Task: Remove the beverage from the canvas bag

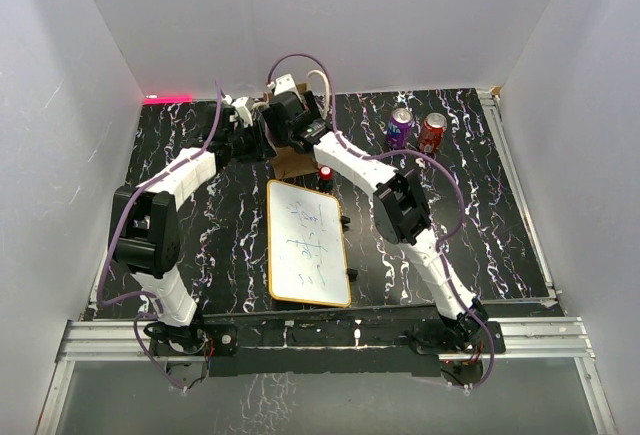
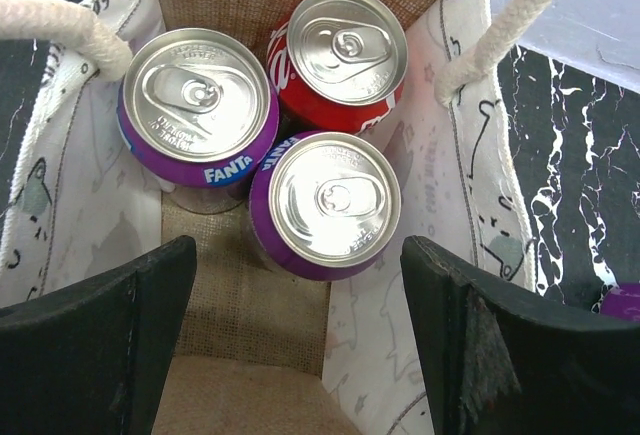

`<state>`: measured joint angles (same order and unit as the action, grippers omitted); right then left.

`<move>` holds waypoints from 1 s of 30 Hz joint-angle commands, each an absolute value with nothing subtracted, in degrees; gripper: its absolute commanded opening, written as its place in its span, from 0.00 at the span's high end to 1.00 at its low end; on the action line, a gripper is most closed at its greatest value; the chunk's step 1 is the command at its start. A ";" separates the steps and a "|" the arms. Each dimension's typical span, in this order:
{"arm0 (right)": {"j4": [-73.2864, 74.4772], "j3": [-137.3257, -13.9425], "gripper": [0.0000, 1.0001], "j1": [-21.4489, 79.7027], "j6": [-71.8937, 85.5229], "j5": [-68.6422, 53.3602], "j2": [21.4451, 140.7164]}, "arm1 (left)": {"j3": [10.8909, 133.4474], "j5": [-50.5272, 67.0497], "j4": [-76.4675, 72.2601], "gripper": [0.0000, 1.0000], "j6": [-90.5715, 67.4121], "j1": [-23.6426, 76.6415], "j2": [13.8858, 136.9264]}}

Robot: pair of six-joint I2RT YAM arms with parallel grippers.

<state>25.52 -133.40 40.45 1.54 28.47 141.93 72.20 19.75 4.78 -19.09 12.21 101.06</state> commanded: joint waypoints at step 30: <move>23.07 -137.57 0.08 34.08 -0.84 18.57 150.79 | 71.72 18.82 8.35 0.69 -17.93 12.43 99.12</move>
